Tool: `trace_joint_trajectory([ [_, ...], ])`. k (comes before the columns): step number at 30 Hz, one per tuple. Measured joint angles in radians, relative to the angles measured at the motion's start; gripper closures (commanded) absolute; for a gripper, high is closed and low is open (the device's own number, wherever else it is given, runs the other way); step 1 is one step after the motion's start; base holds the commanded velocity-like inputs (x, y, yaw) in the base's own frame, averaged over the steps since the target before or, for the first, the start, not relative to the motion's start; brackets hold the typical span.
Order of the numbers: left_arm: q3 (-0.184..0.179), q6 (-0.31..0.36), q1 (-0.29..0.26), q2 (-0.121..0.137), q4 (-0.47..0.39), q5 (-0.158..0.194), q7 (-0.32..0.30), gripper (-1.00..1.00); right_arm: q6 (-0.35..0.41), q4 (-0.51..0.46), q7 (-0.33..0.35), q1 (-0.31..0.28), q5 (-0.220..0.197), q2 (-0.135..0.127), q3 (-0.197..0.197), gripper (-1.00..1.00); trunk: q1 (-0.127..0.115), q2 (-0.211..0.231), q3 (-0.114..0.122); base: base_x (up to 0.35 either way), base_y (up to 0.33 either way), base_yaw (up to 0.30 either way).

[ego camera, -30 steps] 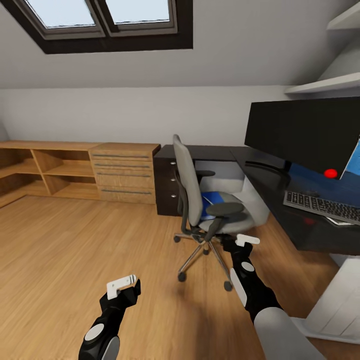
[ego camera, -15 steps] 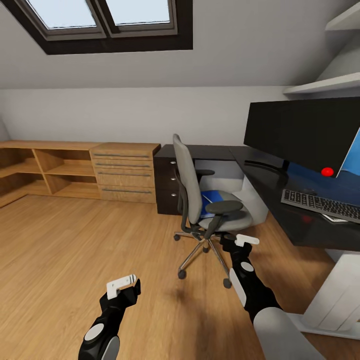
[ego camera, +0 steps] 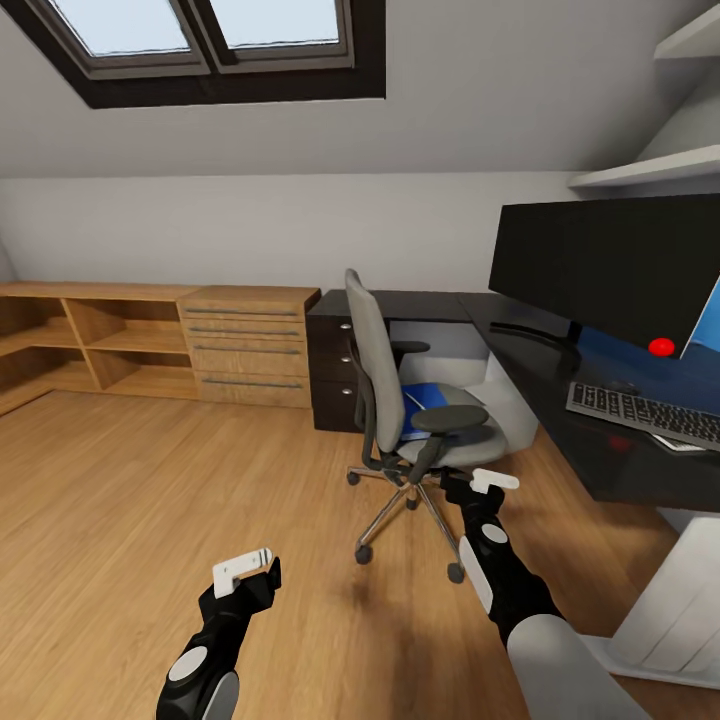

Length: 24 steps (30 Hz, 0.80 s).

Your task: In the bedroom, organize the workspace by keeping the computer under the desk, ensuring the monitor is on the desk, placing the keyboard on the desk next to the monitor, placing the mouse on the desk next to the keyboard, moving the folder from the swivel chair onto the desk next to the mouse, stacking the notebook on top of the folder with the pen on top of the notebook, and positioning the swivel chair next to the desk.

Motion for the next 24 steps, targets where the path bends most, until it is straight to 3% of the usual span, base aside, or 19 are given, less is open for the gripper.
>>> trace_joint_trajectory([
  [15, 0.000, 0.001, 0.000, 0.000, -0.001, 0.000, 0.000, -1.00, -0.043, 0.048, -0.004, 0.000, 0.002, -0.002, -0.004, -1.00, 0.000, 0.000, 0.000, 0.101, -0.003, 0.000],
  [24, 0.000, 0.001, 0.000, 0.000, -0.001, 0.000, 0.000, -1.00, -0.044, 0.074, -0.049, 0.000, 0.004, -0.003, -0.004, -1.00, 0.000, 0.000, 0.000, 0.145, 0.000, 0.000],
])
